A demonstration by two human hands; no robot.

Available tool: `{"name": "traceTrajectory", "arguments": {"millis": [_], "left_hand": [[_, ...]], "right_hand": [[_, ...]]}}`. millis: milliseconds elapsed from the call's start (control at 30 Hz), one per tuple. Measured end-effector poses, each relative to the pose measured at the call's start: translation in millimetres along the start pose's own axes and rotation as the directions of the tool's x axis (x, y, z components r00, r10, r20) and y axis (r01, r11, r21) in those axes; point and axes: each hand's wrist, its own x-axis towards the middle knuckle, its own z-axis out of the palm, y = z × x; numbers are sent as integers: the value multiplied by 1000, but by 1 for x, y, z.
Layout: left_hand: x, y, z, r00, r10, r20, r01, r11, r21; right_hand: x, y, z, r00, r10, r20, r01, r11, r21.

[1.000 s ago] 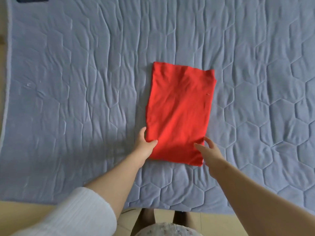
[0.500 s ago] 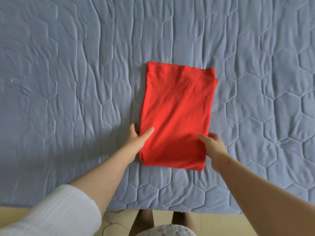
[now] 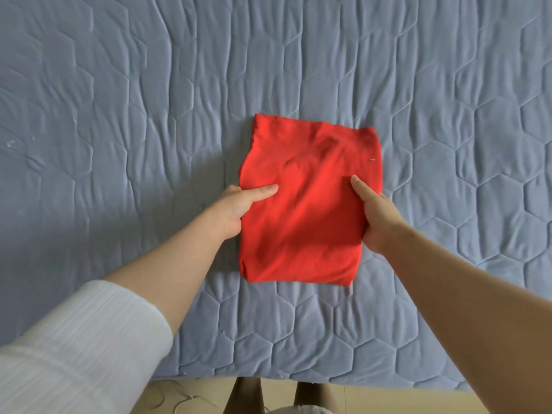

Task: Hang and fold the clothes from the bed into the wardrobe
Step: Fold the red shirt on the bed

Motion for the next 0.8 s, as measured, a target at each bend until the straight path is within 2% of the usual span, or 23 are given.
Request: {"name": "traceTrajectory", "arguments": {"millis": [133, 233, 300, 367, 500, 667, 800], "left_hand": [[-30, 48, -5, 975, 222, 16, -220, 972, -84], [-53, 72, -13, 934, 357, -12, -357, 934, -13], [-65, 75, -19, 919, 393, -23, -391, 919, 47], [-73, 65, -26, 929, 369, -41, -362, 925, 112], [-76, 10, -37, 964, 246, -106, -214, 944, 250], [-70, -91, -46, 983, 101, -151, -57, 961, 270], [-66, -137, -51, 991, 20, -130, 23, 945, 326]], "right_hand": [[-27, -48, 13, 994, -89, 63, 89, 996, 4], [-48, -71, 20, 984, -158, 79, 160, 987, -15], [-60, -75, 20, 979, -195, 63, 196, 981, -13], [-66, -69, 17, 979, -204, 29, 205, 977, -55], [-68, -23, 4, 989, -145, -21, 141, 980, -143], [-64, 60, -24, 996, 9, -85, -31, 964, -264], [-60, 105, -39, 990, 73, -122, -107, 948, -300]]}}
